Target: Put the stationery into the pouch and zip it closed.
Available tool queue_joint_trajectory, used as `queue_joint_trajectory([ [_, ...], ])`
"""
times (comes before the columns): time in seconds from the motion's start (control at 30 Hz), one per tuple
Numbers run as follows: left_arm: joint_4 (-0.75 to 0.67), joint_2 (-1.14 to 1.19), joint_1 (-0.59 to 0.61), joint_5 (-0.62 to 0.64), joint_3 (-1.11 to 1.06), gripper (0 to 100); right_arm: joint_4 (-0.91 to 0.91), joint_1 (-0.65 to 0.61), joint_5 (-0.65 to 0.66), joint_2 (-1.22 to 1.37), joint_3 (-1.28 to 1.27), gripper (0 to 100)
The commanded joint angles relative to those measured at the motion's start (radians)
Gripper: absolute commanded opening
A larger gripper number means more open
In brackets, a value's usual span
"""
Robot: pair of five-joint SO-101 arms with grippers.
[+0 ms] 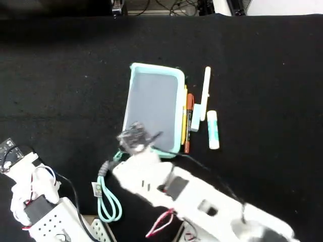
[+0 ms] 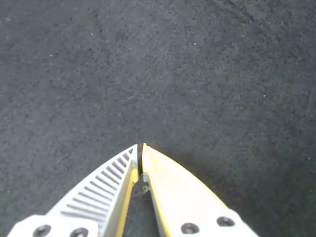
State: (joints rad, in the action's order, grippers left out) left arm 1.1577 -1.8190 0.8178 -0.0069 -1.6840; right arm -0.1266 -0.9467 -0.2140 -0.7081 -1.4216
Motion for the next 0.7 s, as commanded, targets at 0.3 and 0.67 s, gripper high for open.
queue_joint_trajectory([
  [0.3, -0.003, -0.003, 0.008, 0.006, -0.015, 4, -0.026, -0.069, -0.084, 0.437, 0.326, 14.6],
  [0.67, -0.002, -0.003, 0.010, 0.006, -0.015, 3, -0.618, 0.041, -0.097, 0.723, 0.739, 14.2],
])
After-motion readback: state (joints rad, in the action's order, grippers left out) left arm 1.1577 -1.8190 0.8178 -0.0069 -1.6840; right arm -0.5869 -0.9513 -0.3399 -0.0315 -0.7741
